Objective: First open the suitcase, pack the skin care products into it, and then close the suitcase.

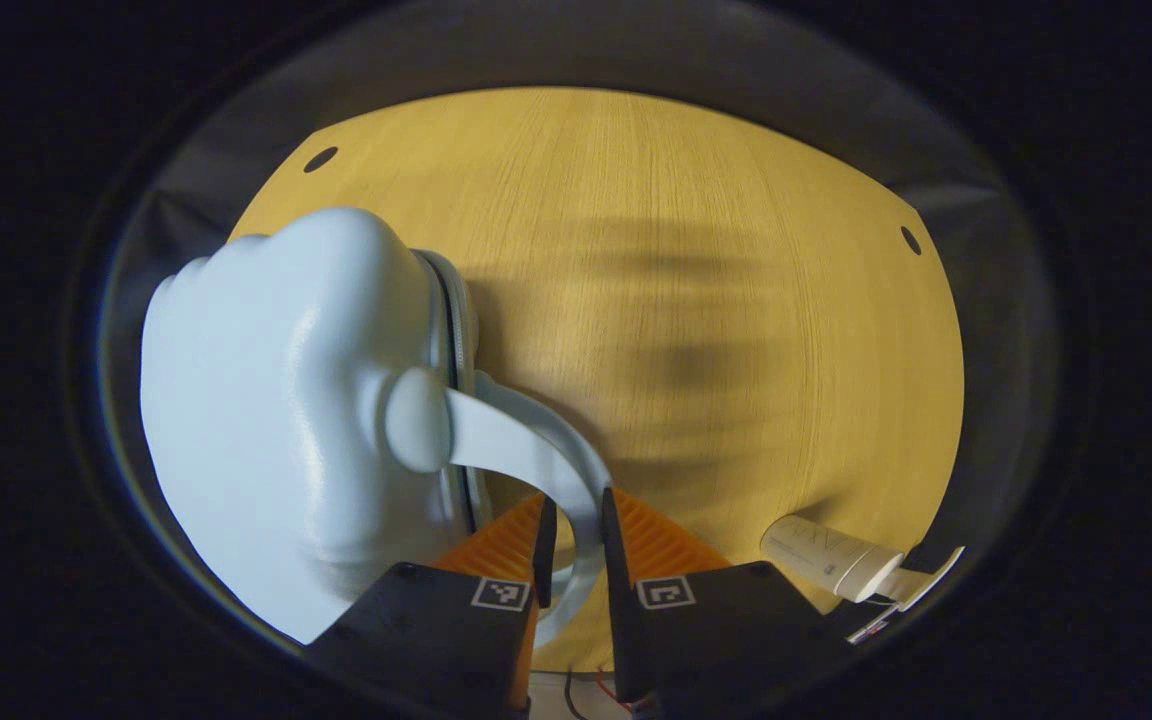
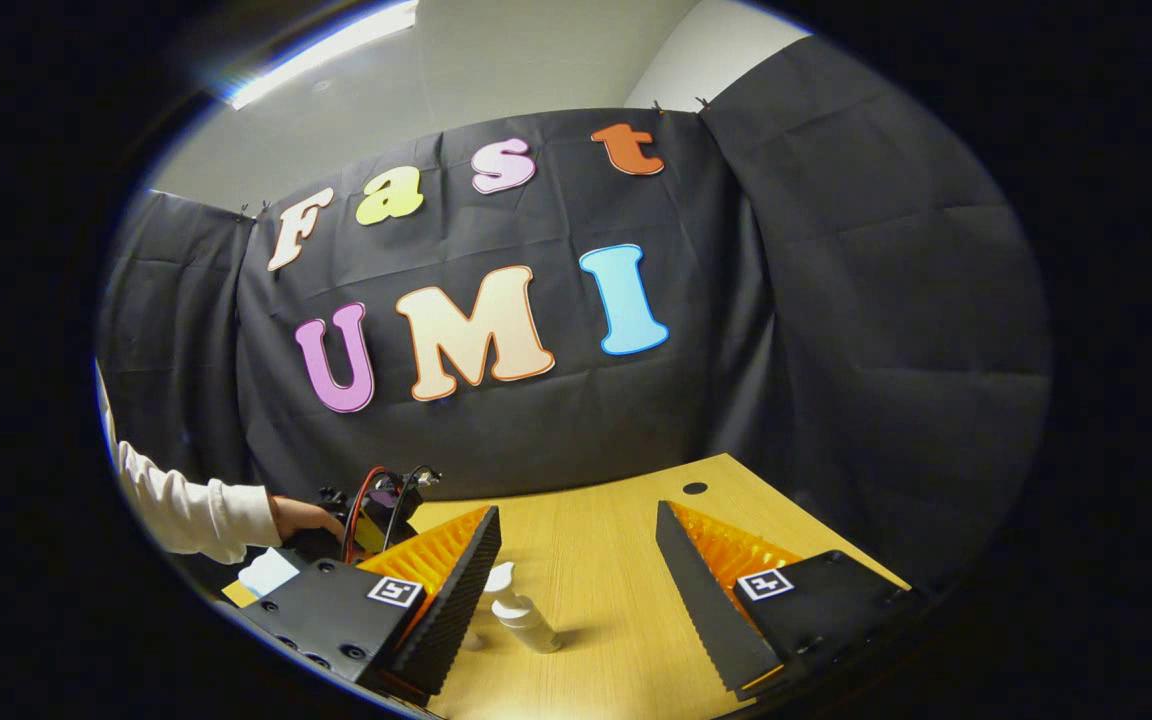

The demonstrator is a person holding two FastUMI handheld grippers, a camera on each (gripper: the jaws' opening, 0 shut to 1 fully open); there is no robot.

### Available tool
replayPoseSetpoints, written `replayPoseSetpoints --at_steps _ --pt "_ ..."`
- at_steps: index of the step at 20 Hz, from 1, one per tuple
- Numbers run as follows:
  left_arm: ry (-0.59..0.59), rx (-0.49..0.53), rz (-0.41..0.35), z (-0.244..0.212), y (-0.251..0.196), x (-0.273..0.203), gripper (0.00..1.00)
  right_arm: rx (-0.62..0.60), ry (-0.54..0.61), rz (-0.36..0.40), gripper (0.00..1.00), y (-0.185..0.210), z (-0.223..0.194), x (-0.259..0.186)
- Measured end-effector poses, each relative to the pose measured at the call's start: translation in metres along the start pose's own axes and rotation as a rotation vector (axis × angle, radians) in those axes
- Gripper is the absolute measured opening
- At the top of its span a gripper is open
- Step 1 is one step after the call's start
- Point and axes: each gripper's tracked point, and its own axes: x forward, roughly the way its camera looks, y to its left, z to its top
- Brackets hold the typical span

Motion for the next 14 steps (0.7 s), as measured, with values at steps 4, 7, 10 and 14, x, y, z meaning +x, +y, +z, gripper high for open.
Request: replayPoseSetpoints --at_steps 4,7,10,14 --pt "0.026 0.0 -0.016 -0.002 -0.003 0.006 0.11 0.003 0.01 -0.008 0.98 -0.005 -0.003 -0.001" --pt "0.008 -0.014 -0.073 0.0 -0.008 0.001 0.05 -0.006 0.014 -0.004 0.98 -0.004 -0.004 0.002" --pt "-0.023 -0.055 -0.142 0.005 -0.014 -0.013 0.04 -0.004 0.027 0.013 0.98 0.001 -0.007 0.005" --pt "-0.083 -0.054 -0.211 0.013 -0.021 -0.048 0.04 -0.01 0.033 0.037 0.98 0.01 -0.011 0.011"
